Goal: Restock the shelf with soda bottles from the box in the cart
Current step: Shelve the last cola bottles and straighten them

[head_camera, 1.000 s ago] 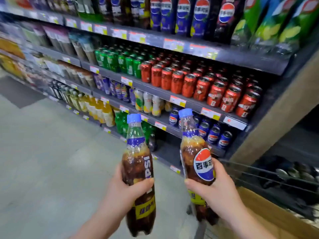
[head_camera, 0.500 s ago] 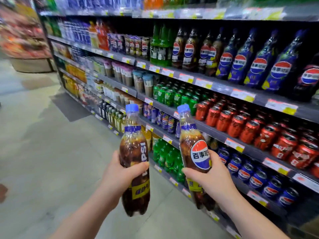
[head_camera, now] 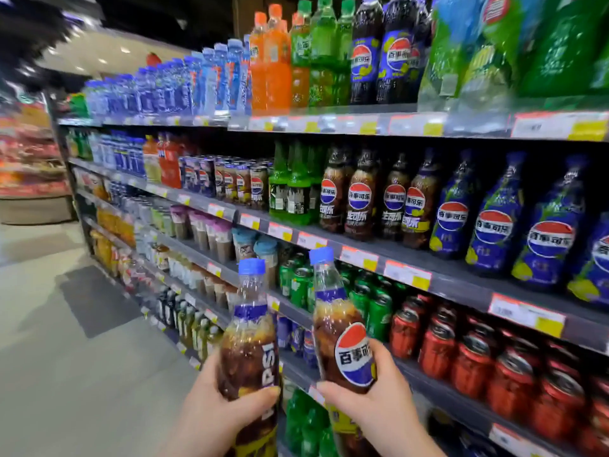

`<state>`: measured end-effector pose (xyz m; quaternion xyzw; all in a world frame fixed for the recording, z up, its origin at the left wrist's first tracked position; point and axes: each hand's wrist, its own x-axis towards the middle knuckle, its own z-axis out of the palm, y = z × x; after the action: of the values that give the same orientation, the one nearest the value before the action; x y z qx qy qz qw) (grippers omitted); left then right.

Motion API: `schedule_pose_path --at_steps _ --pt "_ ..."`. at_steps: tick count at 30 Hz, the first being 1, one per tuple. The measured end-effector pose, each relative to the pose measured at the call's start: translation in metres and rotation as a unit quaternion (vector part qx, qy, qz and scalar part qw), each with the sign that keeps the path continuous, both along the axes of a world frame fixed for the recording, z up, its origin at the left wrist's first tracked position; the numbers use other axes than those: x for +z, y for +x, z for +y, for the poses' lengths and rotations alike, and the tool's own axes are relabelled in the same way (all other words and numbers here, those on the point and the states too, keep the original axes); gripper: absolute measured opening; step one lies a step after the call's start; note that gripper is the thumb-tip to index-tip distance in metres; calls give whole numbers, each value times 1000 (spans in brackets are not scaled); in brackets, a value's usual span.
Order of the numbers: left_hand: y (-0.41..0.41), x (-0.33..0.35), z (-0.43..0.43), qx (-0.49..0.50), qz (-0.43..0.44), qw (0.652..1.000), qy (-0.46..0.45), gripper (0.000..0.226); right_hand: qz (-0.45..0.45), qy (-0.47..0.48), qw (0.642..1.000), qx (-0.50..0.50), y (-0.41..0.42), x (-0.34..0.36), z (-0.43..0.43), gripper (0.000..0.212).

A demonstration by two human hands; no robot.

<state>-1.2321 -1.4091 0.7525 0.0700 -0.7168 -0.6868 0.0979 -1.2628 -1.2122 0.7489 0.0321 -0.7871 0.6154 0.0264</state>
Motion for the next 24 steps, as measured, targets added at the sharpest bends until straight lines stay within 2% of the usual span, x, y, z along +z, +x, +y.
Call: schedule_pose_path --at_steps 1,4,8,11,13,18,24 --pt "-18 3 -1 -7 5 1000 -4 73 13 1 1000 -9 -18 5 0 80" --pt "-68 2 -5 -20 7 1000 -3 96 37 0 998 -43 -64 15 5 82" --pt "-129 9 -1 -65 19 998 7 75 66 4 994 -88 -114 28 13 75" --pt "-175 16 6 -117 13 993 27 65 95 11 986 -140 -147 37 18 69" --pt "-204 21 10 -155 11 987 39 67 112 17 977 -181 -166 44 24 65" --pt "-274 32 8 -245 20 969 26 75 150 36 938 -311 -210 61 35 76" --pt "-330 45 7 -328 21 944 13 74 197 43 889 -411 -251 84 44 73"
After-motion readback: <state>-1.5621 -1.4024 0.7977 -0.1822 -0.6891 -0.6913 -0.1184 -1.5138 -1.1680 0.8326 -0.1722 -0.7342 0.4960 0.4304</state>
